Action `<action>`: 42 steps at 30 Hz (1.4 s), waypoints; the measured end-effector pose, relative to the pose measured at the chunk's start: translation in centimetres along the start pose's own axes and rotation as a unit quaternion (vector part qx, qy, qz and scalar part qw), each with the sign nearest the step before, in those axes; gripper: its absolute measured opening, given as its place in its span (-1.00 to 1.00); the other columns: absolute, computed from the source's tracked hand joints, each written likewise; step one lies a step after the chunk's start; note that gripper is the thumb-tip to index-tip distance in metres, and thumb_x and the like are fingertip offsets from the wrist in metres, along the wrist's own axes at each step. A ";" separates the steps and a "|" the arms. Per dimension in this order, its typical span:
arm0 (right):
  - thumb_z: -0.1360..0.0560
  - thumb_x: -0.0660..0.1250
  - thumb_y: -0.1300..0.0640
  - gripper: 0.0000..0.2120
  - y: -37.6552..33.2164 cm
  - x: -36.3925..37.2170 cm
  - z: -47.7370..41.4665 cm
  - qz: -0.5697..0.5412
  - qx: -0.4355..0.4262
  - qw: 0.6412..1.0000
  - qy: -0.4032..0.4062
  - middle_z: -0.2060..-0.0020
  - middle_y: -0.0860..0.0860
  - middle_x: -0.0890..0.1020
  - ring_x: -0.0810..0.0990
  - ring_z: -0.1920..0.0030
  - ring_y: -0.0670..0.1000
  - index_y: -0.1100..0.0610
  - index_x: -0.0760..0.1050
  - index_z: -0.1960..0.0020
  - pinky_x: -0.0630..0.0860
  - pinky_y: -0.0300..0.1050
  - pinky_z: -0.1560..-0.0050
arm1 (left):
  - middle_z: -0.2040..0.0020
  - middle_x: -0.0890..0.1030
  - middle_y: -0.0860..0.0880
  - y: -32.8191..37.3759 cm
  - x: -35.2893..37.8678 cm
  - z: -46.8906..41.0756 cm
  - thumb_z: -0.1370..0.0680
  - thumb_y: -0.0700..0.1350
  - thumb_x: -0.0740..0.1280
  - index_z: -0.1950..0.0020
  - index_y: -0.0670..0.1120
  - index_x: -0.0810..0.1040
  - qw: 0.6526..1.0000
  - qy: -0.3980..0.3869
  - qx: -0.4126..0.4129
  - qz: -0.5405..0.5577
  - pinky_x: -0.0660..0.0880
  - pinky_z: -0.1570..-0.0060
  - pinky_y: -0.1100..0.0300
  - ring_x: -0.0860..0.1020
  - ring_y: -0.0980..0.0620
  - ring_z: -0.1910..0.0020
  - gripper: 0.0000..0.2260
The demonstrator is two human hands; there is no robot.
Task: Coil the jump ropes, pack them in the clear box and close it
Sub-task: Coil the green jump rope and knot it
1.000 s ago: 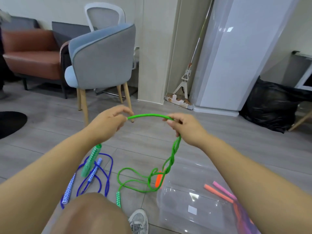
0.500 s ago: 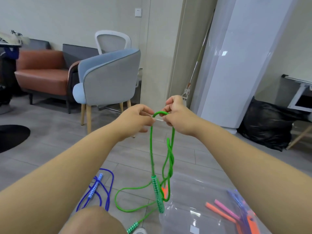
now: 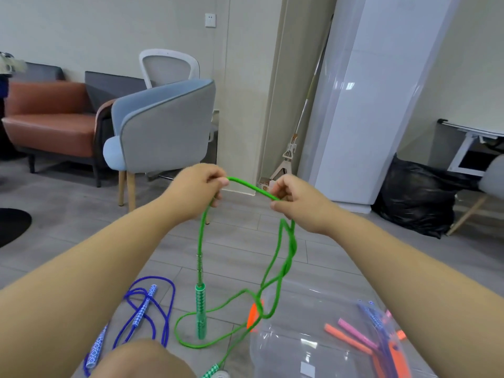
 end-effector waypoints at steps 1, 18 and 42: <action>-0.49 0.34 0.15 -0.87 0.5 -0.1 0.3 0.017 0.004 1.000 -0.007 0.09 0.04 0.57 0.55 0.07 0.04 -0.04 0.41 0.09 0.50 -0.02 0.00 | 0.32 0.55 -0.02 -0.6 -1.0 0.1 -0.60 -0.18 0.21 0.08 -0.09 0.52 1.000 0.025 -0.009 -0.001 0.37 0.44 0.52 0.50 0.10 0.40 -0.89; -0.56 0.25 0.13 -0.90 -3.5 0.2 -0.8 -0.007 -0.015 0.999 -0.034 0.40 -0.03 0.57 0.45 0.39 -0.05 0.00 0.45 0.13 0.43 -0.12 0.29 | 0.25 0.53 -0.10 -1.1 2.5 1.8 -0.51 -0.33 0.28 -0.04 -0.12 0.50 0.977 -0.113 -0.074 0.163 0.55 -0.04 -0.20 0.55 -0.07 0.24 -0.83; -0.47 0.37 0.24 -0.92 4.9 -1.0 4.5 0.056 0.085 0.992 -0.073 0.25 0.04 0.61 0.57 0.24 0.01 0.10 0.49 0.10 0.50 -0.18 0.19 | 0.53 0.33 0.01 -4.8 1.4 -0.8 -0.54 -0.32 0.20 0.29 -0.08 0.34 0.941 0.034 -0.167 0.291 0.14 0.56 0.34 0.18 0.08 0.55 -0.76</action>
Point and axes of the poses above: each hand's wrist, its own z-axis away from the middle knuckle, its own x-axis out of the palm, y = z × x, the point moved 9 cm from there along -z, towards the middle knuckle
